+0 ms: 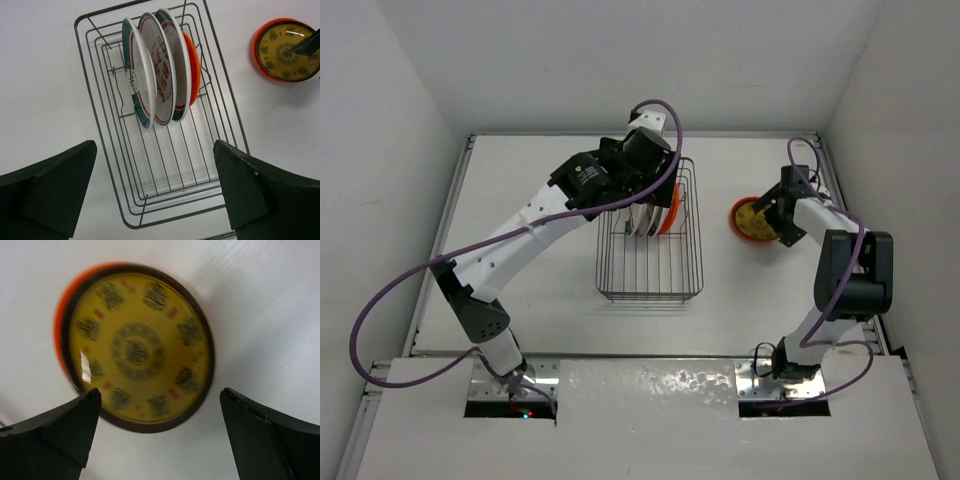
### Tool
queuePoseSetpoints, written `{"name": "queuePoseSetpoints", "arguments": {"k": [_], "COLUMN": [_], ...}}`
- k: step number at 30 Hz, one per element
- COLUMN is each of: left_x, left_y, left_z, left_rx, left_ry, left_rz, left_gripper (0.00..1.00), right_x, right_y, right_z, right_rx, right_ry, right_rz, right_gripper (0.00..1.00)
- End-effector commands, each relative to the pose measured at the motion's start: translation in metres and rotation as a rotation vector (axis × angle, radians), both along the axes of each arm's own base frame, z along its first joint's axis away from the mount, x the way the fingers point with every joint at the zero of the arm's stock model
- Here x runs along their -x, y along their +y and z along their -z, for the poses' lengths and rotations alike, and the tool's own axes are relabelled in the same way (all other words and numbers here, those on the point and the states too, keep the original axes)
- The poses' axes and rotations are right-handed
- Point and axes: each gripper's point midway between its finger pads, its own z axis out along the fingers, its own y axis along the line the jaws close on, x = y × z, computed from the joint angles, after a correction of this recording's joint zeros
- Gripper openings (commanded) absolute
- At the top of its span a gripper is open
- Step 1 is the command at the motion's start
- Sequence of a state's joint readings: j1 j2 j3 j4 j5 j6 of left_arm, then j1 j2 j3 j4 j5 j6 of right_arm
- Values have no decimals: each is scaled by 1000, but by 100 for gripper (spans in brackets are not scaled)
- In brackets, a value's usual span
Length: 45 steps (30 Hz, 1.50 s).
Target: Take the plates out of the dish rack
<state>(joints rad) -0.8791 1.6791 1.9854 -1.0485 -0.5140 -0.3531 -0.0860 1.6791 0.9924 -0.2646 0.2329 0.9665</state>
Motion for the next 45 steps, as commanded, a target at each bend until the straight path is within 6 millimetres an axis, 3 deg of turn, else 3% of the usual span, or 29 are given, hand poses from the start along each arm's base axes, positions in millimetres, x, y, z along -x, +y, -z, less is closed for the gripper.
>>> {"name": "queuePoseSetpoints", "arguments": {"k": [1, 5, 8, 10, 11, 12, 13, 14, 16, 17, 18, 19, 20, 22, 23, 24, 26, 35, 39, 45], "left_x": [-3, -8, -12, -16, -17, -20, -21, -21, -21, -21, -21, -19, -16, -14, -12, -11, -9, -3, -4, -5], "left_y": [-1, -1, 3, 9, 12, 16, 19, 25, 34, 36, 38, 42, 43, 43, 42, 43, 44, 50, 50, 47], "left_z": [-7, 5, 4, 0, -1, 0, 0, -5, -6, -5, -1, -5, -4, -1, -2, -1, -1, 4, 10, 14], "left_rx": [12, -1, 17, 43, 50, 66, 73, 87, 106, 110, 112, 126, 137, 144, 150, 151, 147, 113, 96, 106], "left_ry": [-10, 12, 8, -10, -17, -22, -25, -37, -51, -55, -54, -65, -66, -59, -54, -51, -46, -40, -27, -18], "left_rz": [-8, -26, -64, -106, -123, -149, -166, -186, -225, -232, -242, -247, -235, -222, -212, -210, -196, -171, -163, -153], "left_gripper": [100, 100, 100, 100, 100, 100, 100, 100, 100, 100, 100, 100, 100, 100, 100, 100, 100, 100, 100, 100], "right_x": [45, 62, 58, 37, 29, 13, 8, 2, -6, -14, -18, -27, -30, -40, -42, -46, -53, -64, -64, -61], "right_y": [4, -5, 12, 37, 67, 81, 92, 119, 137, 156, 163, 177, 182, 196, 199, 204, 214, 240, 246, 232], "right_z": [8, -5, -20, -47, -61, -92, -107, -130, -145, -167, -152, -168, -149, -157, -155, -146, -146, -115, -117, -131], "right_rx": [-14, 36, 9, 26, 41, 82, 107, 128, 179, 201, 247, 263, 277, 276, 279, 268, 243, 172, 181, 222], "right_ry": [267, 329, 257, 91, 19, -121, -180, -253, -277, -315, -249, -275, -205, -217, -207, -189, -204, -176, -185, -217], "right_rz": [-42, -18, -74, -184, -287, -350, -392, -472, -547, -597, -653, -683, -721, -747, -750, -762, -775, -834, -833, -759], "right_gripper": [99, 99, 99, 99, 99, 99, 99, 97, 94, 88, 83, 71, 64, 54, 43, 39, 35, 34, 34, 34]}}
